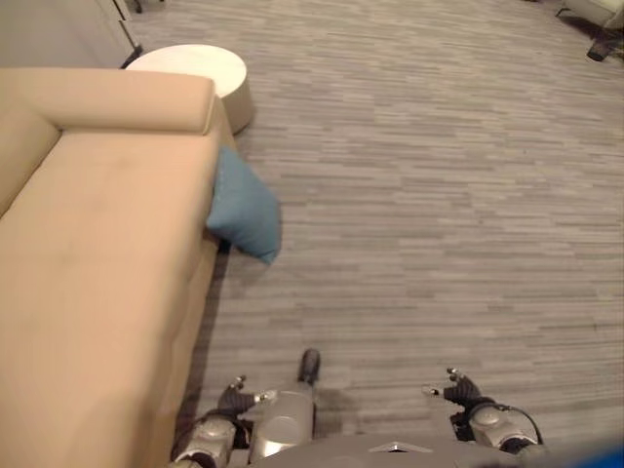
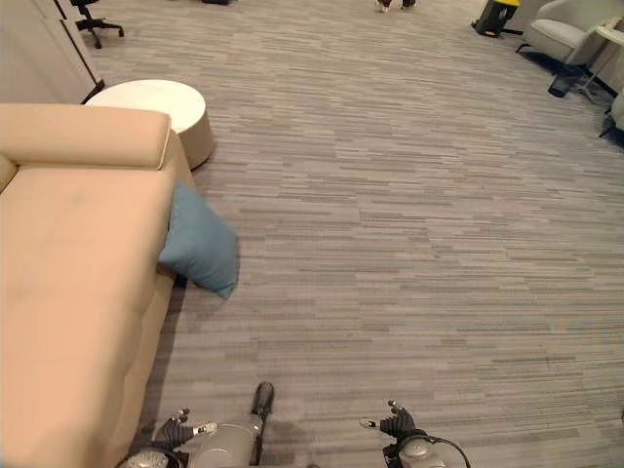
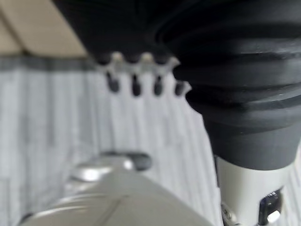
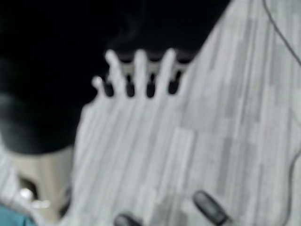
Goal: Pick up all the scattered cushions and arrange them neatly on the sofa.
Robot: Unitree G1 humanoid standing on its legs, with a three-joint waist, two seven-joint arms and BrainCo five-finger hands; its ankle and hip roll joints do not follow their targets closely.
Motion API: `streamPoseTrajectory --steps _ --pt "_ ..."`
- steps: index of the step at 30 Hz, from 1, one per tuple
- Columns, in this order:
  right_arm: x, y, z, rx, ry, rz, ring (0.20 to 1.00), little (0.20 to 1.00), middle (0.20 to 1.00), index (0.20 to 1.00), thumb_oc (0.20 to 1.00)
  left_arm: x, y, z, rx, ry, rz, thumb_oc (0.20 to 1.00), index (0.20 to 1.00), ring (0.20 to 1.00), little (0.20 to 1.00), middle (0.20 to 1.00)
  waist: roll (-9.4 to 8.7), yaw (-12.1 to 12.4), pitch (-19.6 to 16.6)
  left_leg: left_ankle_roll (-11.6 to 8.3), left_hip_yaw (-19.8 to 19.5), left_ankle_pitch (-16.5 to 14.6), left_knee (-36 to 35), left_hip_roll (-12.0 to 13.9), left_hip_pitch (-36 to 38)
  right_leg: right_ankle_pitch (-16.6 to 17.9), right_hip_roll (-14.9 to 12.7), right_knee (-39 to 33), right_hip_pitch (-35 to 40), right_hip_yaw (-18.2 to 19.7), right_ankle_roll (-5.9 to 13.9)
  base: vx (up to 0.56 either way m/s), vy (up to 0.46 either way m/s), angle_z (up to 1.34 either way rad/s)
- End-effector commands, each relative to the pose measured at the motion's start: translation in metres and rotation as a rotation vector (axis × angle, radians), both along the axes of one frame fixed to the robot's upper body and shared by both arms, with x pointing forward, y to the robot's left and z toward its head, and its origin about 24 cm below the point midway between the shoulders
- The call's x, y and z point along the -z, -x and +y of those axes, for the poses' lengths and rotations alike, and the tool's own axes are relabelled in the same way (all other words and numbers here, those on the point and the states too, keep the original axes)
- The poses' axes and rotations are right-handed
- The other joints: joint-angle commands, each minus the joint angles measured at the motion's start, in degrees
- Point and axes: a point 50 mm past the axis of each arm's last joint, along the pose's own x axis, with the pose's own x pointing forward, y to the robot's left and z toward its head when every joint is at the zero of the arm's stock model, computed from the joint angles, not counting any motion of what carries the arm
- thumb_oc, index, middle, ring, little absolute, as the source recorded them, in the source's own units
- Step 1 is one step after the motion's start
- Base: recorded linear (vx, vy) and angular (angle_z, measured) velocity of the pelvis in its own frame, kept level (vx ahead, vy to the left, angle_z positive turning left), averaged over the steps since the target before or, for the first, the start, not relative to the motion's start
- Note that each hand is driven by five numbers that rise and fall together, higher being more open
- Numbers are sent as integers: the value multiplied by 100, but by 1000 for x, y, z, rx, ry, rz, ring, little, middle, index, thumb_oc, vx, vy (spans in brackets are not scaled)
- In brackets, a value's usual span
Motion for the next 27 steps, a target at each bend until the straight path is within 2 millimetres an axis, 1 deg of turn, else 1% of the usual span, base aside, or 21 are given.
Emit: streamPoseTrajectory --steps 1,3,4,5,7,10,11,12,13,15,16,18,19,20,21,22,23,24,25,26,27 --pt "-10 -20 -5 -39 21 -85 1000 1000 1000 1000 1000 -3 -12 -1 -2 -9 -33 1000 1000 1000 1000 1000 -52 241 18 -112 -421 -551 654 -219 -16 474 -152 744 -260 -113 558 338 182 -34" --pt "-8 -19 -1 -51 11 -74 1000 1000 1000 1000 1000 -3 -12 1 4 -11 -28 1000 1000 1000 1000 1000 -43 237 35 38 -469 -723 670 -253 204 807 -353 1647 -577 -79 736 357 217 -13" --pt "-9 -21 1 -65 10 -80 1000 1000 1000 1000 1000 -5 -15 2 1 -14 -41 1000 1000 1000 1000 1000 -28 237 112 149 -535 -811 709 -313 336 1095 -468 2196 -833 -43 845 355 233 -3" --pt "-9 -21 3 -53 -2 -87 1000 1000 1000 1000 1000 -6 -17 4 -28 -14 -52 1000 1000 1000 1000 1000 26 214 146 237 -624 -956 703 -317 529 1362 -612 2649 -1116 -126 858 359 202 12" --pt "-9 -22 3 -52 -5 -88 1000 1000 1000 1000 1000 -6 -18 5 -34 -17 -55 1000 1000 1000 1000 1000 40 195 170 268 -686 -1026 689 -315 661 1388 -663 2750 -1281 -171 818 245 87 18" --pt "-9 -22 6 -70 -9 -89 1000 1000 1000 1000 1000 -9 -26 5 -51 -10 -88 1000 1000 1000 1000 1000 44 131 220 284 -930 -1157 577 -356 1000 1335 -628 2159 -1657 -224 678 389 -2 13" --pt "-10 -24 6 -64 -13 -101 1000 1000 1000 1000 1000 -11 -32 5 -40 -15 -110 1000 1000 1000 1000 1000 49 -11 248 221 -1157 -1335 507 -369 1270 1316 -522 1076 -1872 53 614 451 -53 27" --pt "-10 -24 6 -64 -13 -101 1000 1000 1000 1000 1000 -12 -32 5 -40 -15 -110 1000 1000 1000 1000 1000 45 -19 243 221 -1164 -1323 503 -374 1261 1328 -527 1061 -1874 46 615 505 -64 34" --pt "-11 -25 5 -65 -9 -102 1000 1000 1000 1000 1000 -12 -35 4 -29 -18 -113 1000 1000 1000 1000 1000 63 -121 228 204 -1311 -1415 483 -368 1384 1386 -443 670 -1999 367 621 250 -14 42" --pt "-10 -25 4 -67 -4 -93 1000 1000 1000 1000 1000 -12 -35 2 -30 -13 -113 1000 1000 1000 1000 1000 79 -217 192 163 -1469 -1507 473 -360 1486 1478 -438 547 -2065 528 665 412 -33 85" --pt "-10 -24 3 -76 3 -81 1000 1000 1000 1000 1000 -9 -32 -1 -17 -9 -91 1000 1000 1000 1000 1000 68 -259 85 107 -1589 -1620 485 -342 1629 1468 -448 508 -1991 483 655 489 -69 108" --pt "-8 -18 0 -62 3 -70 1000 1000 1000 1000 1000 -6 -27 -3 -4 -7 -67 1000 1000 1000 1000 1000 77 -346 -51 8 -1654 -1587 618 -244 1710 1434 -384 487 -1899 535 555 383 -70 89" --pt "-8 -18 0 -62 3 -69 1000 1000 1000 1000 1000 -6 -27 -4 -4 -7 -67 1000 1000 1000 1000 1000 86 -352 -51 5 -1661 -1597 622 -235 1715 1429 -376 485 -1889 525 553 251 -60 72" --pt "-8 -17 -2 -48 4 -65 1000 1000 1000 1000 1000 -6 -26 -4 4 -6 -62 1000 1000 1000 1000 1000 98 -370 -75 -99 -1646 -1500 776 -161 1723 1374 -339 461 -1786 408 513 215 -77 58" --pt "-7 -14 -5 -32 10 -62 1000 1000 1000 1000 1000 -6 -27 -6 8 0 -62 1000 1000 1000 1000 1000 110 -366 -62 -243 -1460 -1342 1134 -54 1615 1292 -315 420 -1616 250 461 282 -123 36" --pt "-8 -14 -6 -22 11 -65 1000 1000 1000 1000 1000 -7 -29 -6 3 6 -69 1000 1000 1000 1000 1000 62 -354 -46 -338 -1351 -1194 1506 -29 1420 1267 -334 361 -1496 146 408 228 -137 47" --pt "-9 -15 -8 -10 14 -74 1000 1000 1000 1000 1000 -8 -33 -6 -2 8 -85 1000 1000 1000 1000 1000 22 -286 41 -427 -1266 -1002 1969 -28 1125 1238 -362 322 -1378 83 354 228 -194 71" --pt "-11 -21 -10 1 20 -90 1000 1000 1000 1000 1000 -11 -41 -7 8 10 -102 1000 1000 1000 1000 1000 -49 -160 195 -393 -826 -952 2402 34 561 1102 -377 189 -1096 -159 287 221 -184 68" --pt "-12 -22 -12 9 21 -91 1000 1000 1000 1000 1000 -11 -43 -8 12 12 -106 1000 1000 1000 1000 1000 -54 -109 225 -352 -590 -1036 2287 52 377 1045 -367 105 -977 -282 286 164 -140 46" --pt "-12 -22 -12 10 21 -91 1000 1000 1000 1000 1000 -11 -43 -8 12 12 -106 1000 1000 1000 1000 1000 -49 -103 231 -352 -587 -1050 2300 58 380 1045 -361 99 -966 -279 286 150 -69 18" --pt "-12 -22 -12 20 21 -93 1000 1000 1000 1000 1000 -11 -43 -10 17 15 -106 1000 1000 1000 1000 1000 -64 -70 235 -296 -387 -1162 2120 35 218 993 -360 20 -868 -396 296 174 -50 38"
